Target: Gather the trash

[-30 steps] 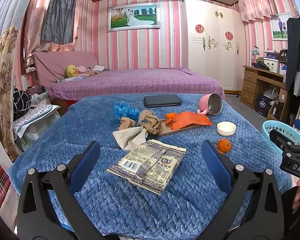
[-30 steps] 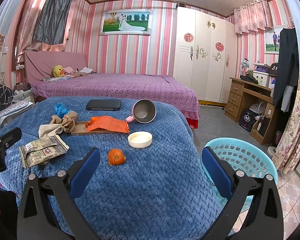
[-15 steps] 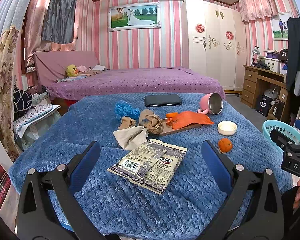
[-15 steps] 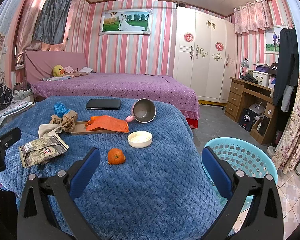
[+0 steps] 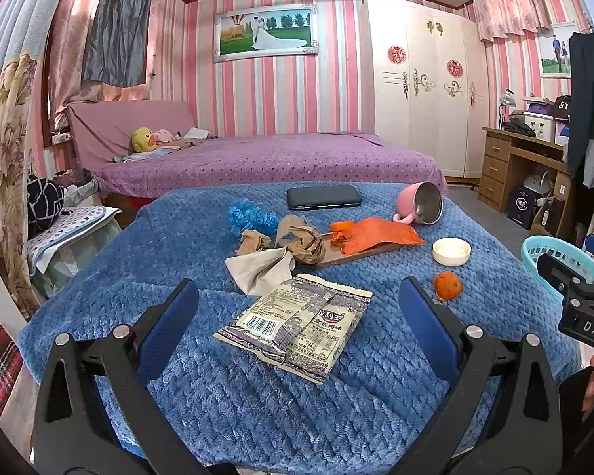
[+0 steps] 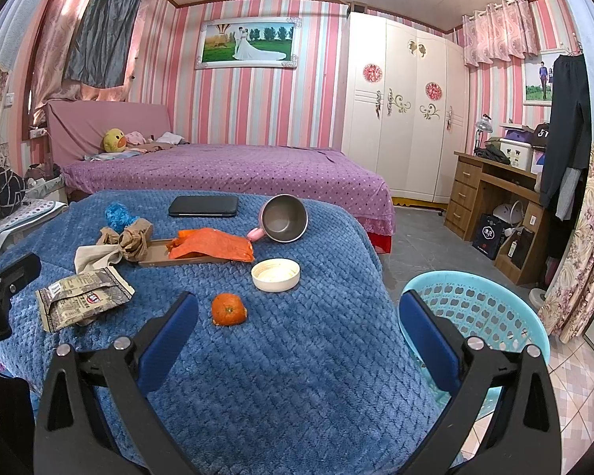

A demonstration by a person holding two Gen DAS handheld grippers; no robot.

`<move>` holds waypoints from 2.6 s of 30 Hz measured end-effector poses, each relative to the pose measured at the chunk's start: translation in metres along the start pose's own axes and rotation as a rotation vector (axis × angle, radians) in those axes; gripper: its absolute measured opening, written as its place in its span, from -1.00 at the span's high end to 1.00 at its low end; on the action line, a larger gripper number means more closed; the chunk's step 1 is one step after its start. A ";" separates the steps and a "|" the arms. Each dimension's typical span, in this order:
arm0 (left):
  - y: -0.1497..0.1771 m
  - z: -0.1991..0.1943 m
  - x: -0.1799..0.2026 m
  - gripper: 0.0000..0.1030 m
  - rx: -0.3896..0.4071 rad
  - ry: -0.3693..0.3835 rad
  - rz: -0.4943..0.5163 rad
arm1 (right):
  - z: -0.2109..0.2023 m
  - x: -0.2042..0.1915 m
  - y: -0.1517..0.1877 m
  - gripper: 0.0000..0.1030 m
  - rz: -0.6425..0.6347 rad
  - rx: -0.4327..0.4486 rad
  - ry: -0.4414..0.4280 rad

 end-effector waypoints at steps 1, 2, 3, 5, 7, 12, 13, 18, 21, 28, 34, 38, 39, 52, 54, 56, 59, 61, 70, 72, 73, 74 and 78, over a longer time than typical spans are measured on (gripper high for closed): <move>0.000 0.000 0.000 -0.89 0.000 -0.001 0.000 | 0.001 0.001 0.000 -0.92 0.001 -0.001 0.000; 0.000 0.000 0.000 -0.90 -0.001 -0.001 0.000 | 0.002 0.002 0.001 -0.92 0.003 -0.003 0.000; 0.000 0.000 0.000 -0.90 -0.002 -0.001 -0.001 | 0.002 0.003 0.001 -0.92 0.005 -0.005 0.000; 0.001 -0.002 -0.003 -0.90 -0.003 -0.002 -0.002 | 0.004 0.004 0.002 -0.92 0.011 -0.007 0.000; 0.001 -0.002 -0.005 -0.90 -0.010 -0.001 -0.006 | 0.005 0.006 0.002 -0.92 0.016 -0.006 0.001; 0.001 -0.002 -0.011 -0.90 -0.034 0.002 -0.017 | 0.009 0.011 0.000 -0.92 0.041 -0.010 -0.015; 0.001 -0.001 -0.012 -0.90 -0.038 0.002 -0.019 | 0.009 0.012 -0.002 -0.92 0.043 -0.012 -0.017; -0.009 0.005 -0.006 -0.90 -0.049 -0.001 -0.010 | 0.016 0.015 -0.009 -0.92 0.072 -0.025 -0.035; -0.014 0.012 -0.006 -0.90 -0.064 0.010 -0.012 | 0.024 0.017 -0.012 -0.92 0.091 -0.056 -0.053; -0.028 0.035 -0.011 -0.90 -0.079 0.002 0.013 | 0.046 0.020 -0.019 -0.92 0.066 -0.109 -0.020; -0.034 0.061 -0.014 -0.90 -0.102 0.001 0.035 | 0.070 0.024 -0.037 -0.92 0.064 -0.114 -0.010; -0.024 0.074 -0.017 -0.90 -0.131 0.010 0.043 | 0.086 0.026 -0.027 -0.92 0.047 -0.144 -0.019; -0.019 0.076 -0.016 -0.90 -0.141 0.015 0.044 | 0.090 0.027 -0.020 -0.92 0.045 -0.160 -0.016; 0.030 0.105 -0.028 -0.78 -0.311 0.048 0.054 | 0.102 0.036 0.001 -0.92 0.060 -0.225 -0.003; 0.033 0.108 -0.024 -0.51 -0.330 0.080 0.048 | 0.106 0.034 0.003 -0.92 0.063 -0.237 -0.007; 0.032 0.109 -0.022 -0.29 -0.336 0.106 0.037 | 0.108 0.034 0.004 -0.92 0.068 -0.241 -0.011; 0.032 0.110 -0.016 0.03 -0.341 0.123 0.038 | 0.111 0.033 0.006 -0.92 0.066 -0.248 -0.013; 0.031 0.109 -0.015 0.39 -0.335 0.124 0.043 | 0.114 0.031 0.009 -0.92 0.064 -0.254 -0.012; 0.022 0.110 -0.024 0.91 -0.334 0.092 0.016 | 0.116 0.027 0.013 -0.92 0.062 -0.265 -0.024; 0.020 0.106 -0.030 0.79 -0.329 0.088 0.005 | 0.116 0.026 0.013 -0.92 0.056 -0.265 -0.025; 0.019 0.103 -0.033 0.64 -0.325 0.087 -0.003 | 0.116 0.026 0.014 -0.92 0.055 -0.265 -0.027; 0.019 0.101 -0.036 0.18 -0.320 0.080 -0.006 | 0.116 0.026 0.013 -0.92 0.056 -0.265 -0.029; 0.021 0.093 -0.044 -0.37 -0.303 0.059 0.001 | 0.115 0.026 0.013 -0.92 0.059 -0.265 -0.033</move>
Point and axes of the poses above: each gripper's, at about its wrist camera, not at the fingertips, and z roughly the way its jaws point, x to its right, y to its underside, the point moved 6 cm from there along z, roughly the way its jaws point, and after that the axes turned 5 degrees about -y, right-handed, at the moved point
